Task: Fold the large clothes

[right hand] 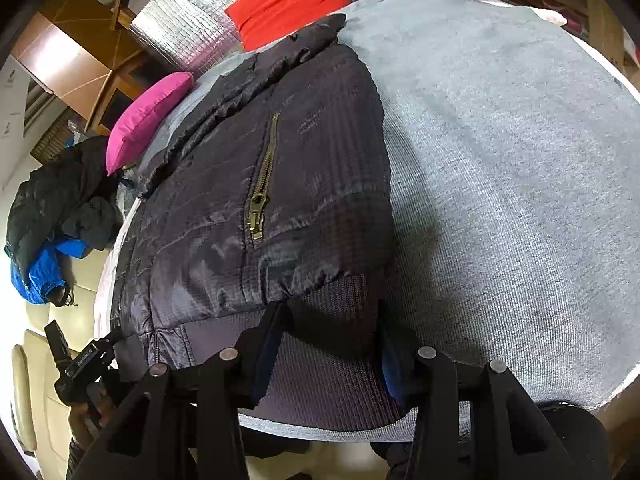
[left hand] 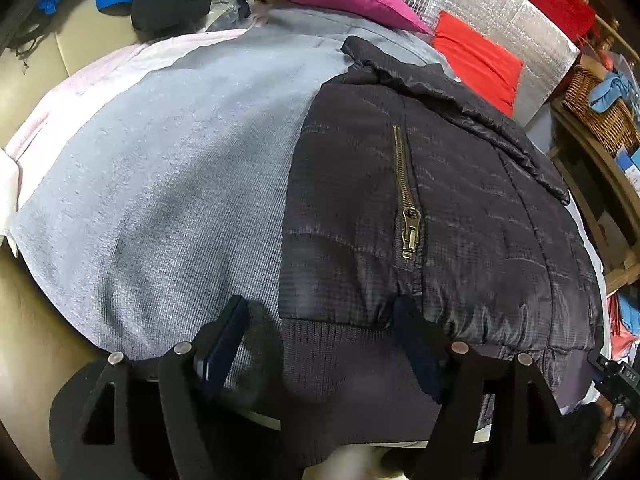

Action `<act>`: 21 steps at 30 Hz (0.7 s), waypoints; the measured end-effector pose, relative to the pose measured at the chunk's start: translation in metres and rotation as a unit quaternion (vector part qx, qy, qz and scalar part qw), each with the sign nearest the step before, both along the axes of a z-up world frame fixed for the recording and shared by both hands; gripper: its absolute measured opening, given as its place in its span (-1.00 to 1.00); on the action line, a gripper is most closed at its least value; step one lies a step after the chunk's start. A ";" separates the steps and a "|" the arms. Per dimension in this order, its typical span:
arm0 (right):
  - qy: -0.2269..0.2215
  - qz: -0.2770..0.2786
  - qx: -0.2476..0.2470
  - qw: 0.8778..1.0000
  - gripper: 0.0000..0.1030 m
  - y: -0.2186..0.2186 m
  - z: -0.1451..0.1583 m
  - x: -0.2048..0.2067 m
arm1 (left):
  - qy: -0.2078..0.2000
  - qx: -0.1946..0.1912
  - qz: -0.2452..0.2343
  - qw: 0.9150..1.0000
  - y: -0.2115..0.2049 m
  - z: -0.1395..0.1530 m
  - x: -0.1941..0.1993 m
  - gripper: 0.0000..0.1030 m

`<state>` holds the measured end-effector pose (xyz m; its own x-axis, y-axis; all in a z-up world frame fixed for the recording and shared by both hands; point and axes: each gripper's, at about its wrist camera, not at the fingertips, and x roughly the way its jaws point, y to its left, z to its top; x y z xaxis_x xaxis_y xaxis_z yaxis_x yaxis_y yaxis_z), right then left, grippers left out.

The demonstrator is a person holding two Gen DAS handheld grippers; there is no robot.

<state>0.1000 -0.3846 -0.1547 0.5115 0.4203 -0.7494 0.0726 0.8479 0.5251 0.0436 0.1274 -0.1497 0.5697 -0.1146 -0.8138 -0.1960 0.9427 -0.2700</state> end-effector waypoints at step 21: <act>0.008 0.005 0.050 0.999 -0.64 -0.012 0.006 -0.007 | 0.012 -0.009 -0.020 1.000 0.002 0.012 -0.008 -0.20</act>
